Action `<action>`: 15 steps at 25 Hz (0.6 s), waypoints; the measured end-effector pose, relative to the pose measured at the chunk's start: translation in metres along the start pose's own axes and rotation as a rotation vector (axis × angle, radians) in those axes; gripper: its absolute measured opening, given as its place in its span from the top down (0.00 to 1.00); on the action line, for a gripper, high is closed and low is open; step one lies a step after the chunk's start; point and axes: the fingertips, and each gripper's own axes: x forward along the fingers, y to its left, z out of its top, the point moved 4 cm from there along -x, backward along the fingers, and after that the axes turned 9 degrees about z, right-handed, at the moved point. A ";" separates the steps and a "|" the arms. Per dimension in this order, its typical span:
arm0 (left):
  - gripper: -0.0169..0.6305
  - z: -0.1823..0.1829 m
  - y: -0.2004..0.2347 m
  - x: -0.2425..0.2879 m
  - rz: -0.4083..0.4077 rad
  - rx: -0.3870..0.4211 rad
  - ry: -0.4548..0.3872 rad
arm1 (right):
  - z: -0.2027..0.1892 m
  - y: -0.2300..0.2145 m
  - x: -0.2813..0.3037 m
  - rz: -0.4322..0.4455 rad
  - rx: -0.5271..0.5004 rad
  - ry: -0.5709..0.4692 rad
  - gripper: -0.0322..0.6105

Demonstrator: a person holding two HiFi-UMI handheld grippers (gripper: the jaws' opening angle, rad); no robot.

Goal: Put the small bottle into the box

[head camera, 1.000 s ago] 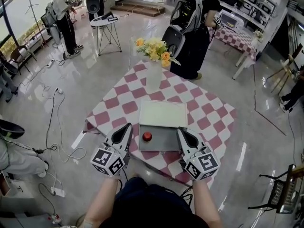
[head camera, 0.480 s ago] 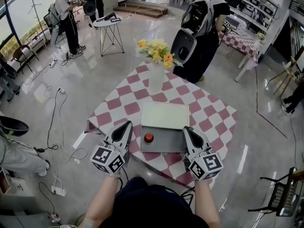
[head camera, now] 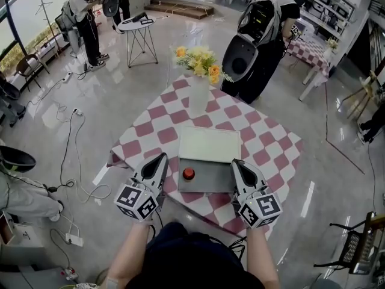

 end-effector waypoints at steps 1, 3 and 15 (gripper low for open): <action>0.97 0.000 0.000 0.000 0.000 0.000 0.001 | 0.000 0.000 0.001 0.001 0.002 0.000 0.95; 0.97 -0.001 0.000 0.001 0.000 0.000 0.004 | 0.000 -0.001 0.001 0.001 0.005 -0.001 0.95; 0.97 -0.003 0.000 0.005 0.002 -0.009 0.023 | 0.000 -0.004 0.001 0.009 0.009 -0.005 0.95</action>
